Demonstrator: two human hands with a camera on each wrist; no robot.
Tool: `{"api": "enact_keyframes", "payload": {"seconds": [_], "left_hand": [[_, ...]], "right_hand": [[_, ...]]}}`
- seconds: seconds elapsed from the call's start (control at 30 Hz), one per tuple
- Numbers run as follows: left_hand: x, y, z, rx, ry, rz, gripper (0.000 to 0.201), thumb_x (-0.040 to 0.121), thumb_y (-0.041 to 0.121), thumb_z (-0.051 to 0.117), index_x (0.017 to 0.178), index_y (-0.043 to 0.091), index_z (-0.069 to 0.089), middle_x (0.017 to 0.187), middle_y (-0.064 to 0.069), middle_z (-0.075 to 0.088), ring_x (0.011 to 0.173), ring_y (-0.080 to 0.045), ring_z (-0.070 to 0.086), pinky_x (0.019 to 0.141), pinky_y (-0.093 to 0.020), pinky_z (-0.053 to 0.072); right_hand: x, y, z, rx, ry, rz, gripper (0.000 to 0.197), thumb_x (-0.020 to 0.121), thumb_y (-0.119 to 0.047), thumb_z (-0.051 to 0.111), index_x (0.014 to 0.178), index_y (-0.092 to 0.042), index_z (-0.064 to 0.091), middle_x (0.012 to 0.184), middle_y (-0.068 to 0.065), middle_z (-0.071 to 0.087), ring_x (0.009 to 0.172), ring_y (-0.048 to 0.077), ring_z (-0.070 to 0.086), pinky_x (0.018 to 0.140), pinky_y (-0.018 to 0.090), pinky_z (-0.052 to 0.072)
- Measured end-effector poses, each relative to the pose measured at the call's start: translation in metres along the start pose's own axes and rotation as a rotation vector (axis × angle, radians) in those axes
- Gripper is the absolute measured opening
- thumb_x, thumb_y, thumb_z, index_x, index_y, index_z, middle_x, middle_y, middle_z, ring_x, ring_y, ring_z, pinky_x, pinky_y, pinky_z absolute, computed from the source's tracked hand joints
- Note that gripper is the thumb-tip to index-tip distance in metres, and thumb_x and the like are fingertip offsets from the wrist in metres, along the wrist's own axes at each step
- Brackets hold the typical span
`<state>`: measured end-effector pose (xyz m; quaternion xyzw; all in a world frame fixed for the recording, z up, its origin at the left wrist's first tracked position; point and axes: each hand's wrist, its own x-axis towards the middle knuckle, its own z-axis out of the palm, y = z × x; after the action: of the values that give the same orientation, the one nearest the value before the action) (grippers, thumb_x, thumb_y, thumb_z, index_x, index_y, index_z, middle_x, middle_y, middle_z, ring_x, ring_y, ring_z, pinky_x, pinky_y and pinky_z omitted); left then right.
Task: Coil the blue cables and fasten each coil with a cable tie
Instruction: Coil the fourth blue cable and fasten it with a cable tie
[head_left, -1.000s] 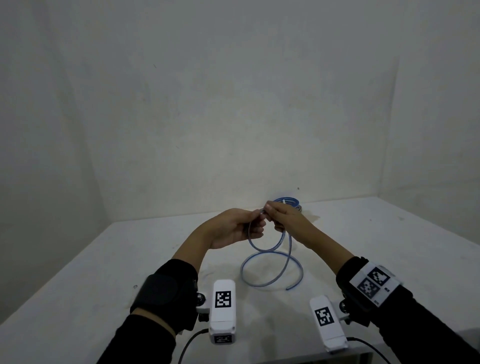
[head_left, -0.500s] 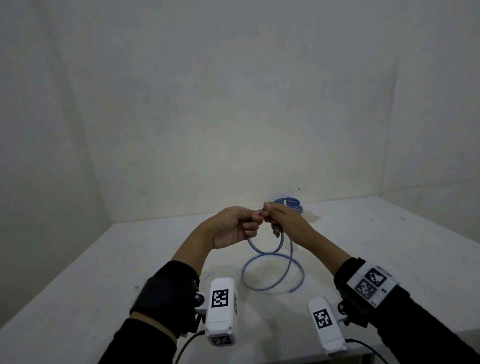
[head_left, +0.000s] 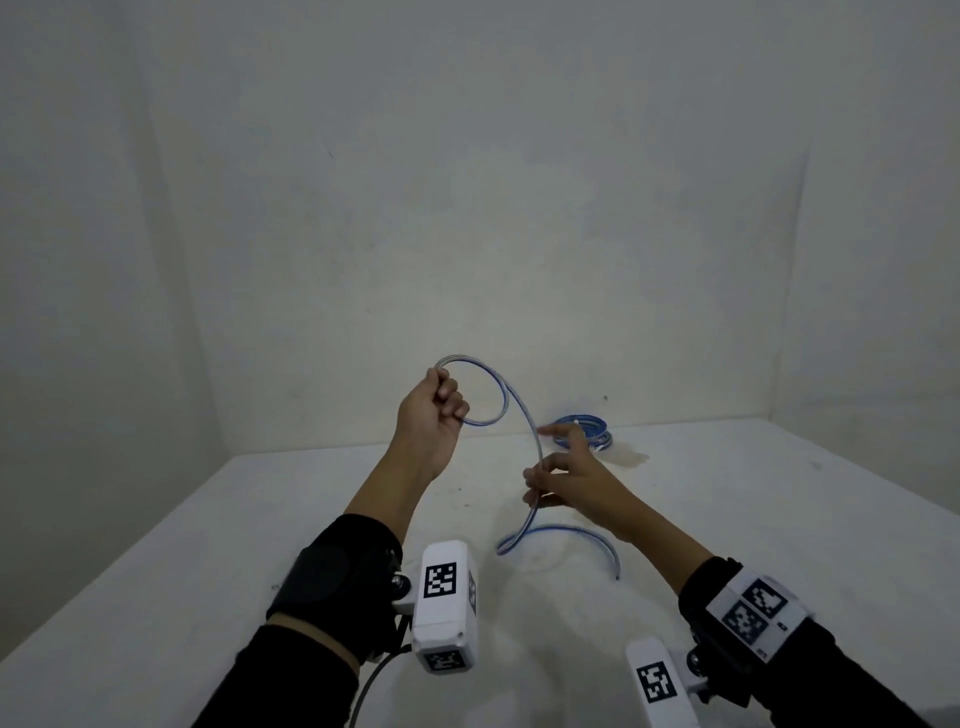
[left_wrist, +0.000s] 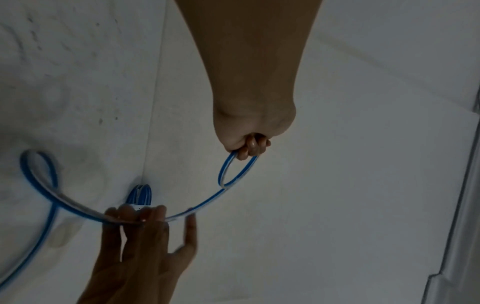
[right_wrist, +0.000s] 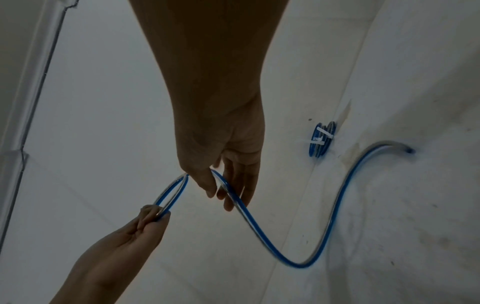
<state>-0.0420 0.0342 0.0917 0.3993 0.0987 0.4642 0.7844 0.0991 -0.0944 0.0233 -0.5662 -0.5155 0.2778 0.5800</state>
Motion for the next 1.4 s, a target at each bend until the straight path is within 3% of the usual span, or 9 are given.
{"api": "enact_keyframes", "payload": {"seconds": [0.1, 0.23, 0.37, 0.47, 0.6, 0.7, 0.83, 0.97, 1.4], "left_hand": [[0.006, 0.003, 0.000, -0.054, 0.080, 0.064, 0.034, 0.104, 0.018, 0.027, 0.076, 0.013, 0.044, 0.056, 0.003, 0.037, 0.038, -0.008, 0.029, 0.051, -0.022, 0.027], [0.009, 0.004, -0.001, -0.103, 0.122, 0.099, 0.033, 0.104, 0.016, 0.026, 0.076, 0.012, 0.043, 0.064, -0.001, 0.036, 0.038, -0.008, 0.031, 0.054, -0.022, 0.027], [0.011, 0.003, -0.002, -0.108, 0.130, 0.108, 0.032, 0.104, 0.015, 0.026, 0.077, 0.012, 0.044, 0.065, -0.001, 0.037, 0.040, -0.009, 0.032, 0.054, -0.022, 0.028], [0.011, 0.001, -0.002, -0.115, 0.122, 0.092, 0.032, 0.104, 0.015, 0.027, 0.077, 0.012, 0.044, 0.065, -0.001, 0.038, 0.039, -0.009, 0.033, 0.055, -0.022, 0.028], [0.012, -0.001, -0.002, -0.120, 0.124, 0.078, 0.033, 0.104, 0.015, 0.027, 0.076, 0.012, 0.044, 0.064, -0.001, 0.038, 0.038, -0.008, 0.033, 0.054, -0.022, 0.028], [0.011, -0.003, -0.003, -0.130, 0.124, 0.062, 0.032, 0.103, 0.013, 0.027, 0.076, 0.012, 0.045, 0.063, -0.001, 0.039, 0.038, -0.008, 0.034, 0.053, -0.022, 0.028], [0.012, -0.004, -0.005, -0.128, 0.122, 0.022, 0.032, 0.103, 0.012, 0.028, 0.077, 0.011, 0.045, 0.062, -0.001, 0.039, 0.045, -0.010, 0.033, 0.055, -0.022, 0.029], [0.010, -0.005, -0.004, -0.153, 0.130, -0.024, 0.034, 0.104, 0.014, 0.028, 0.075, 0.010, 0.045, 0.058, -0.001, 0.042, 0.039, -0.009, 0.037, 0.055, -0.022, 0.029], [-0.006, -0.020, 0.013, -0.218, 0.051, -0.173, 0.030, 0.103, 0.011, 0.032, 0.077, 0.009, 0.046, 0.069, -0.005, 0.043, 0.060, -0.012, 0.041, 0.059, -0.020, 0.046]], "right_hand": [[-0.005, -0.009, 0.002, -0.031, -0.077, -0.068, 0.040, 0.093, 0.001, 0.055, 0.125, -0.023, 0.048, 0.098, 0.019, 0.058, 0.086, 0.033, 0.071, 0.080, 0.037, 0.059], [-0.010, -0.015, -0.004, -0.430, -0.126, -0.264, 0.044, 0.088, 0.008, 0.048, 0.109, -0.024, 0.068, 0.102, -0.003, 0.066, 0.094, 0.010, 0.067, 0.087, 0.029, 0.056], [-0.012, -0.016, -0.008, -0.808, -0.060, -0.376, 0.024, 0.073, -0.043, 0.079, 0.092, -0.038, 0.067, 0.096, -0.018, 0.049, 0.091, 0.000, 0.050, 0.079, 0.015, 0.044], [-0.012, -0.017, -0.010, -0.951, -0.038, -0.503, 0.021, 0.075, -0.047, 0.076, 0.087, -0.034, 0.065, 0.102, -0.018, 0.044, 0.097, 0.000, 0.042, 0.088, 0.015, 0.038], [-0.015, -0.023, -0.009, -0.739, -0.125, -0.510, 0.011, 0.089, -0.013, 0.064, 0.091, -0.022, 0.059, 0.093, -0.010, 0.064, 0.093, 0.007, 0.057, 0.107, 0.027, 0.036], [-0.014, -0.029, -0.011, -0.655, -0.119, -0.454, 0.035, 0.091, 0.003, 0.054, 0.102, -0.026, 0.070, 0.081, -0.006, 0.066, 0.081, 0.008, 0.061, 0.114, 0.020, 0.027], [-0.011, -0.043, -0.017, -0.541, -0.136, -0.420, 0.032, 0.096, -0.001, 0.051, 0.091, -0.027, 0.068, 0.084, -0.019, 0.071, 0.076, 0.003, 0.060, 0.113, 0.018, 0.028], [-0.013, -0.061, -0.027, -0.200, -0.151, -0.330, 0.023, 0.099, -0.004, 0.046, 0.093, -0.011, 0.068, 0.085, 0.002, 0.067, 0.083, 0.005, 0.058, 0.084, 0.016, 0.043], [-0.019, -0.083, -0.015, 0.193, -0.168, -0.261, 0.014, 0.097, -0.017, 0.043, 0.106, -0.011, 0.050, 0.103, 0.008, 0.073, 0.104, 0.032, 0.069, 0.089, 0.037, 0.055]]}}
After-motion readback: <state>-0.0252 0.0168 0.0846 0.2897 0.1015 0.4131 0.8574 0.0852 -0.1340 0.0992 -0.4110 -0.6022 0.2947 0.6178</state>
